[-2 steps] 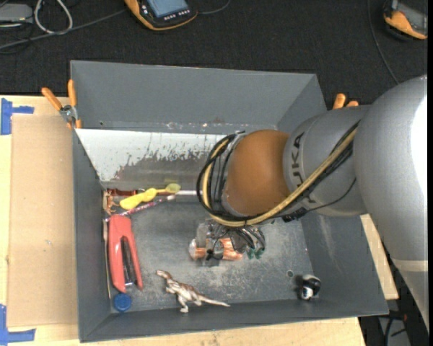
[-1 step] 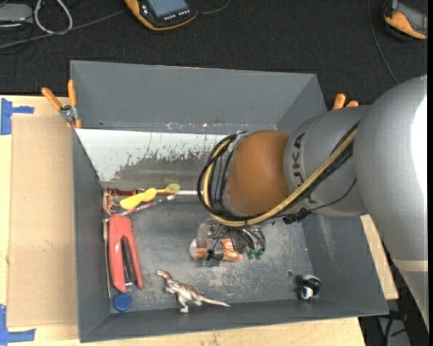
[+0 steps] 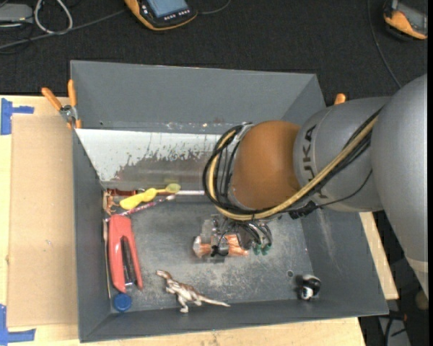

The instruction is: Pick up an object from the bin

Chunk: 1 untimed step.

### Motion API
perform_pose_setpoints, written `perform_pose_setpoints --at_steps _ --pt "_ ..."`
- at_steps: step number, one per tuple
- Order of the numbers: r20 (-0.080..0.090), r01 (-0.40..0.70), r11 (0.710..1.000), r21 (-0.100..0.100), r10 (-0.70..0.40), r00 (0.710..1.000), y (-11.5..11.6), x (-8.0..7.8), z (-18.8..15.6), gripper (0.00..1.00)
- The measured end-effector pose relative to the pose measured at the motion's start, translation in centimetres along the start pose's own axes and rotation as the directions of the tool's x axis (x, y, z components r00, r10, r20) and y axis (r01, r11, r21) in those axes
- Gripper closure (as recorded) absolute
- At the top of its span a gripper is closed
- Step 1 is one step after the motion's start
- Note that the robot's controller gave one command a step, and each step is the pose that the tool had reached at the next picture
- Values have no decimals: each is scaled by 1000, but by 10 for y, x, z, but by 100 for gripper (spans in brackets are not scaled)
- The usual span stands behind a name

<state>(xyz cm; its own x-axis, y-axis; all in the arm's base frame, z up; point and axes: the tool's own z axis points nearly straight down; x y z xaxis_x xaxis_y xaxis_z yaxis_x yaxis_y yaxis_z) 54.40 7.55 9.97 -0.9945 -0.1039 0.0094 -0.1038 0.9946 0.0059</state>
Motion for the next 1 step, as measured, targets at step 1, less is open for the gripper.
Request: perform_pose_setpoints --at_steps 1 --pt "1 1 1000 0 -1 1000 0 0 -26 100"
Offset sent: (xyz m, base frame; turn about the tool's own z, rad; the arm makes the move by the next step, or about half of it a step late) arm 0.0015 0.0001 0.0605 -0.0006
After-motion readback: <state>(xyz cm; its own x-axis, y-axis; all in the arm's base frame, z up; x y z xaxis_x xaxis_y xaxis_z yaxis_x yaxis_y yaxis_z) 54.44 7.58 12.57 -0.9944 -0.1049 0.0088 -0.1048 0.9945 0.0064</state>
